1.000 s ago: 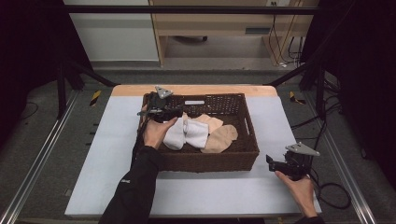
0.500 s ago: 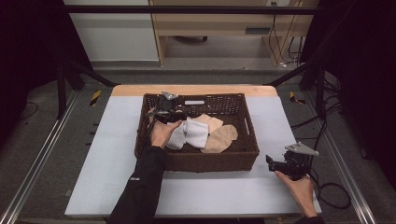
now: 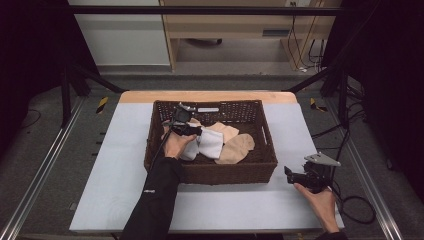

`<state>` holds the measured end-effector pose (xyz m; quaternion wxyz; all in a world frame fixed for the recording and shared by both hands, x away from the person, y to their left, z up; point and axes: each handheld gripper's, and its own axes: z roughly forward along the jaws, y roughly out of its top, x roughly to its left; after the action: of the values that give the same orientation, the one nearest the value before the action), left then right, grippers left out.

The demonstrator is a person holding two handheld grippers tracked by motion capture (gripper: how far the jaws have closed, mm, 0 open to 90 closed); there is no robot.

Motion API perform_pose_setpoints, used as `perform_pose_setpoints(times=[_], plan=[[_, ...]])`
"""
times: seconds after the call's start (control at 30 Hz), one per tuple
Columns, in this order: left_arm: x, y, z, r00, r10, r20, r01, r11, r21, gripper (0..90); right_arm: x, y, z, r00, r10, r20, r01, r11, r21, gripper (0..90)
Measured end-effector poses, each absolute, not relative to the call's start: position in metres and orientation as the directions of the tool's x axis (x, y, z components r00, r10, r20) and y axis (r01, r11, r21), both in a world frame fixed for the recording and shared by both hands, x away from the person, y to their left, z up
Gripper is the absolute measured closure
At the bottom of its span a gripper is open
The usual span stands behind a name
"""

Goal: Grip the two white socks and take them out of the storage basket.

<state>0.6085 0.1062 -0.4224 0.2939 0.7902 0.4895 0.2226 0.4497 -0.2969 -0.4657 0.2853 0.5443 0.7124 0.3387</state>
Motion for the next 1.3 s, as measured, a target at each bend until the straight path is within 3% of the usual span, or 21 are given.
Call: perform_pose_setpoints(times=[0.13, 0.23, 0.43, 0.63, 0.73, 0.93, 1.13, 1.3], plan=[[0.61, 0.106, -0.427, 0.427, 0.902, 0.06, 0.657, -0.355, 0.665, 28.5, 0.45, -0.297, -0.466, -0.245, 0.969, -0.036, 0.584, 0.178, 0.792, 7.3], [0.61, 0.104, -0.43, 0.432, 0.896, 0.102, 0.661, -0.392, 0.639, 32.2, 0.45, -0.296, -0.466, -0.248, 0.968, -0.039, 0.587, 0.182, 0.789, 7.3], [0.612, 0.107, -0.435, 0.42, 0.902, 0.095, 0.692, -0.387, 0.61, 36.2, 0.451, -0.296, -0.467, -0.251, 0.967, -0.037, 0.589, 0.183, 0.787, 7.3], [0.611, 0.109, -0.434, 0.406, 0.912, 0.055, 0.728, -0.359, 0.584, 55.9, 0.451, -0.296, -0.467, -0.253, 0.967, -0.037, 0.589, 0.185, 0.787, 7.5], [0.611, 0.112, -0.431, 0.391, 0.92, 0.013, 0.747, -0.325, 0.58, 61.4, 0.451, -0.296, -0.467, -0.256, 0.966, -0.038, 0.589, 0.187, 0.786, 7.6], [0.609, 0.117, -0.425, 0.373, 0.926, -0.054, 0.779, -0.281, 0.561, 83.0, 0.45, -0.296, -0.467, -0.257, 0.966, -0.043, 0.589, 0.191, 0.785, 7.8], [0.607, 0.118, -0.42, 0.382, 0.921, -0.074, 0.779, -0.278, 0.563, 86.4, 0.45, -0.297, -0.467, -0.26, 0.965, -0.047, 0.589, 0.197, 0.784, 7.9], [0.602, 0.118, -0.41, 0.408, 0.909, -0.085, 0.73, -0.268, 0.628, 86.4, 0.45, -0.297, -0.467, -0.258, 0.965, -0.046, 0.589, 0.195, 0.784, 7.9]])
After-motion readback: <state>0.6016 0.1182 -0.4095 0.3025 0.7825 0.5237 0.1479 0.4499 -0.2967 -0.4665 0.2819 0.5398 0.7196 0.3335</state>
